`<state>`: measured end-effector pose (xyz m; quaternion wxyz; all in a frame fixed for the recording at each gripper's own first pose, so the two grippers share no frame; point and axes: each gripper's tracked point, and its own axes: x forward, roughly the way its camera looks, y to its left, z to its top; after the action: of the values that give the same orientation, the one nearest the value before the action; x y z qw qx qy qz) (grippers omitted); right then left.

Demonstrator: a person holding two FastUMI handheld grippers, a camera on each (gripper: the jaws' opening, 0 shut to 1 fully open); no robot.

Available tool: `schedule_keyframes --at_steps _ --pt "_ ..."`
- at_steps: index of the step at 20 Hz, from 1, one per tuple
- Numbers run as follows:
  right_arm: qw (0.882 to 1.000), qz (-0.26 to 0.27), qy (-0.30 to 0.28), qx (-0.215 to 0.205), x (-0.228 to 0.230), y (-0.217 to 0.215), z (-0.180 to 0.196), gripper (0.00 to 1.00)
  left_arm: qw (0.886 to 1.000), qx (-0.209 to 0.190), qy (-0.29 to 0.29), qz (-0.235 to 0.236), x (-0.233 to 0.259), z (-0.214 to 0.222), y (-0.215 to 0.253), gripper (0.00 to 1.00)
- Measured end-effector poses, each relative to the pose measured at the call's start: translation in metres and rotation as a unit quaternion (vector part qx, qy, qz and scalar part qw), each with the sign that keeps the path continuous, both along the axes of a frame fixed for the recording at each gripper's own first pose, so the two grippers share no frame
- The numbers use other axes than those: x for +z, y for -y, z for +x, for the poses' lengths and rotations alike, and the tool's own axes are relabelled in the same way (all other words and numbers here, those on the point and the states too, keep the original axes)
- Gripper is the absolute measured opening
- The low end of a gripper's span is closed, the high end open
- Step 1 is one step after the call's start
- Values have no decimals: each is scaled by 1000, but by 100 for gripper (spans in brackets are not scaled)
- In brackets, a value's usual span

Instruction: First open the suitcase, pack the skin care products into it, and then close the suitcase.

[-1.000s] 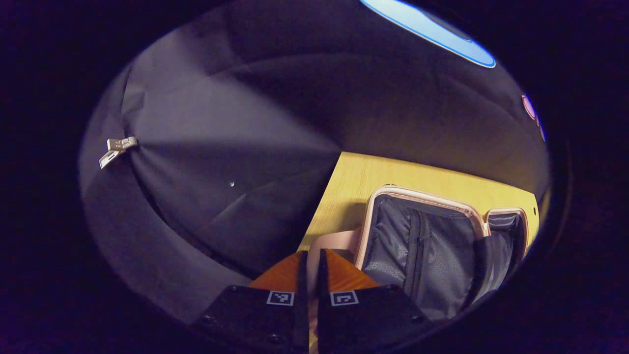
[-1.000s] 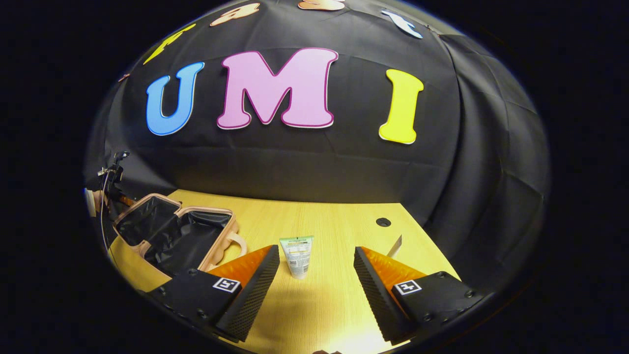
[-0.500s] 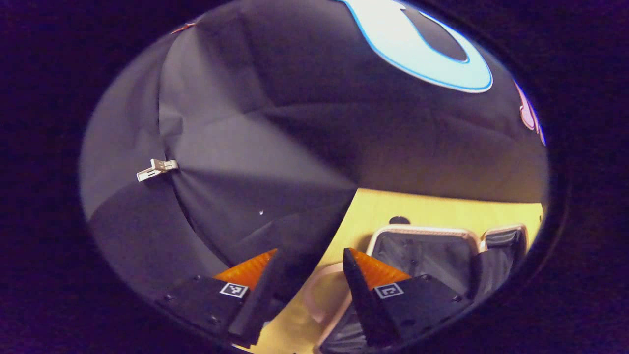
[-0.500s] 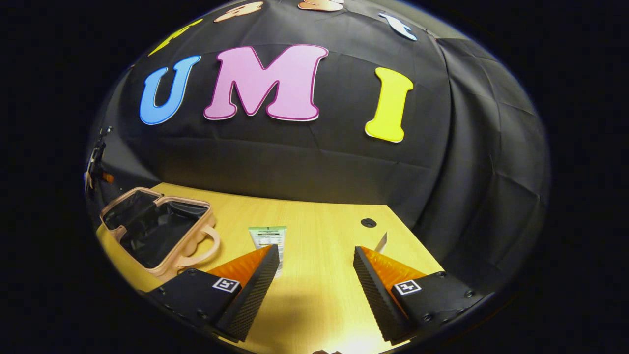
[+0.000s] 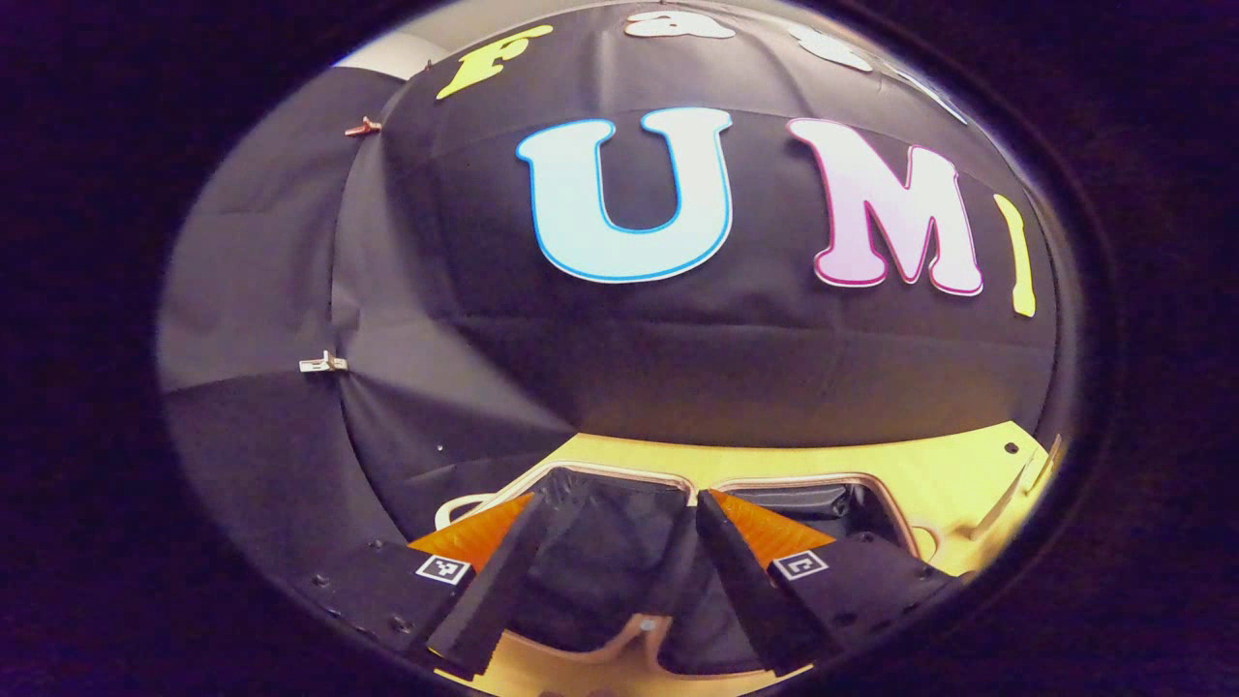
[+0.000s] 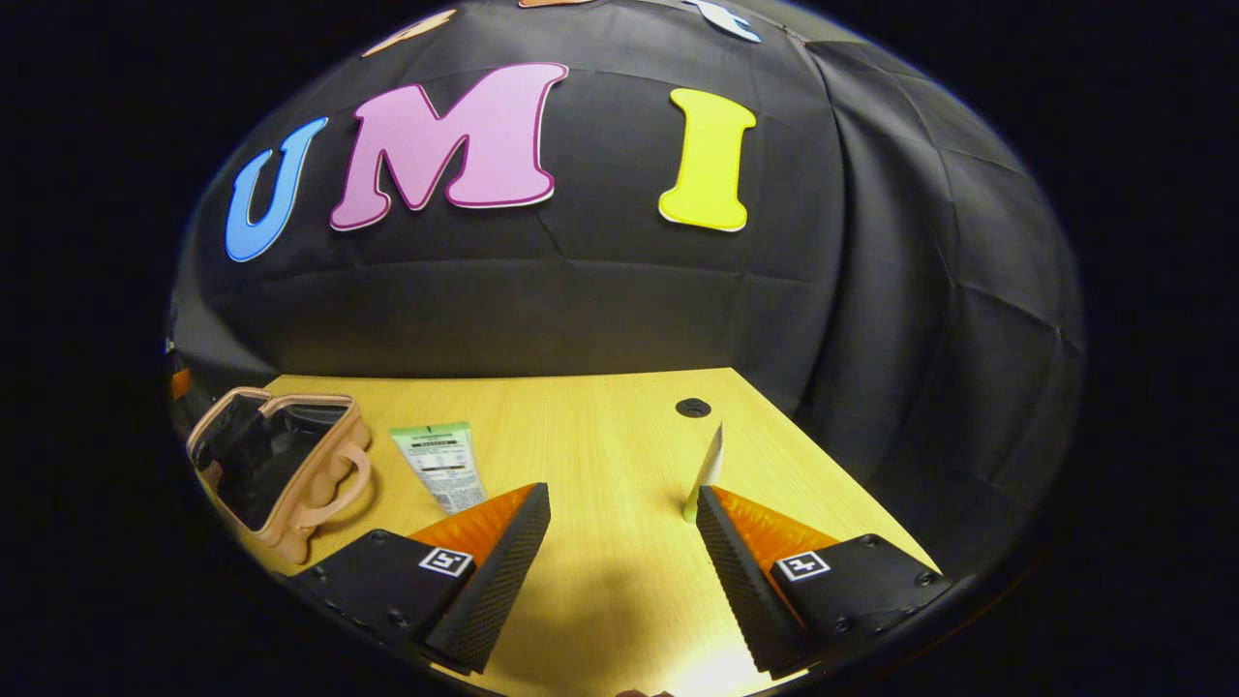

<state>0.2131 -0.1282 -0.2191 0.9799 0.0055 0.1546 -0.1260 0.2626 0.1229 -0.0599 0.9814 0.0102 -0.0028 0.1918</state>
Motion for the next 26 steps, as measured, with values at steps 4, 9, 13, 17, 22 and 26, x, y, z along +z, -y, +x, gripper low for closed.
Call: schedule_keyframes --at_steps 4,9,13,17,22,26 --pt "999 24 -13 -27 -21 26 2 97 993 -103 -19 -53 -33 10 129 99" --pt "997 54 -19 -44 -43 43 6 97 970 -227 -62 -69 -66 29 274 98" --pt "996 69 -21 -46 -57 50 15 98 952 -285 -103 -44 -97 39 342 99" --pt "994 96 -28 -52 -68 60 29 97 948 -296 -111 -31 -116 69 372 99" --pt "991 117 -49 -49 -94 64 45 98 946 -291 -140 -8 -143 120 395 98" --pt "991 113 -37 -55 -93 71 62 98 943 -281 -170 -42 -158 142 404 98"
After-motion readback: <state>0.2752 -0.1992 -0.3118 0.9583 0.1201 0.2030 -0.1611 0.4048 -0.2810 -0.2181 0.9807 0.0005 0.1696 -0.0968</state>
